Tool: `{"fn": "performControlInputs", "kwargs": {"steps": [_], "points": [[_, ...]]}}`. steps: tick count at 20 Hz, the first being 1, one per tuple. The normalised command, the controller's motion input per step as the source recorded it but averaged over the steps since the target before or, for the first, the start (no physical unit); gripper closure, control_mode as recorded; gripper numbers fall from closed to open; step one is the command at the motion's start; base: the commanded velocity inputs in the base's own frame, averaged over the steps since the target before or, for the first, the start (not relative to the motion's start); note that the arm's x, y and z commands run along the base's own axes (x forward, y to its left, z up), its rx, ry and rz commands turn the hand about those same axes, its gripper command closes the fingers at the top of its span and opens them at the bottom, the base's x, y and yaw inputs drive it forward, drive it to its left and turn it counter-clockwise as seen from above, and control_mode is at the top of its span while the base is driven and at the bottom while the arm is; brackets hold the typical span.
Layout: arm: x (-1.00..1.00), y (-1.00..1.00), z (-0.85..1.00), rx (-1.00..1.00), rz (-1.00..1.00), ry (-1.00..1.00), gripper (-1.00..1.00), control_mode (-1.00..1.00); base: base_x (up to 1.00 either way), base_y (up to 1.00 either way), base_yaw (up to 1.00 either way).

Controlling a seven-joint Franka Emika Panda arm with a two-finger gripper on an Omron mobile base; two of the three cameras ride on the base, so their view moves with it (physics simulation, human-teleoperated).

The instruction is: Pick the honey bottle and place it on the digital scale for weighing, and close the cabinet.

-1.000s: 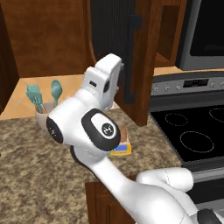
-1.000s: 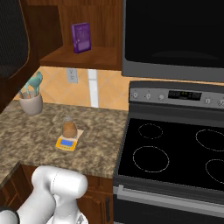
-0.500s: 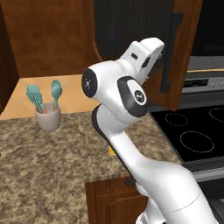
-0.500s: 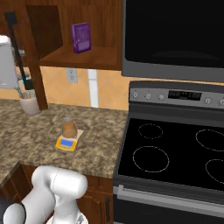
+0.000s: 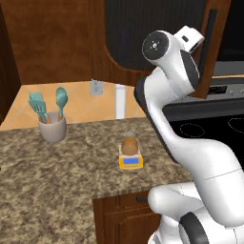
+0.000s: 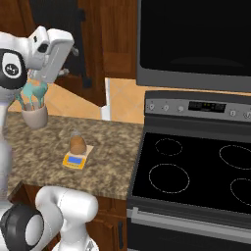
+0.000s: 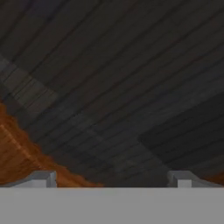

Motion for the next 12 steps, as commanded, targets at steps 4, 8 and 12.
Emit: {"fn": "performControlInputs", "kwargs": {"steps": [4, 8, 12], "points": [[0.86, -0.54, -0.18, 0.21, 0.10, -0.06, -1.00, -1.00, 0.00, 0.00, 0.00], [0.89, -0.29, -0.26, 0.15, 0.00, -0.03, -1.00, -1.00, 0.00, 0.00, 0.00], [0.91, -0.18, -0.26, 0.14, 0.00, -0.02, -1.00, -1.00, 0.00, 0.00, 0.00]]}}
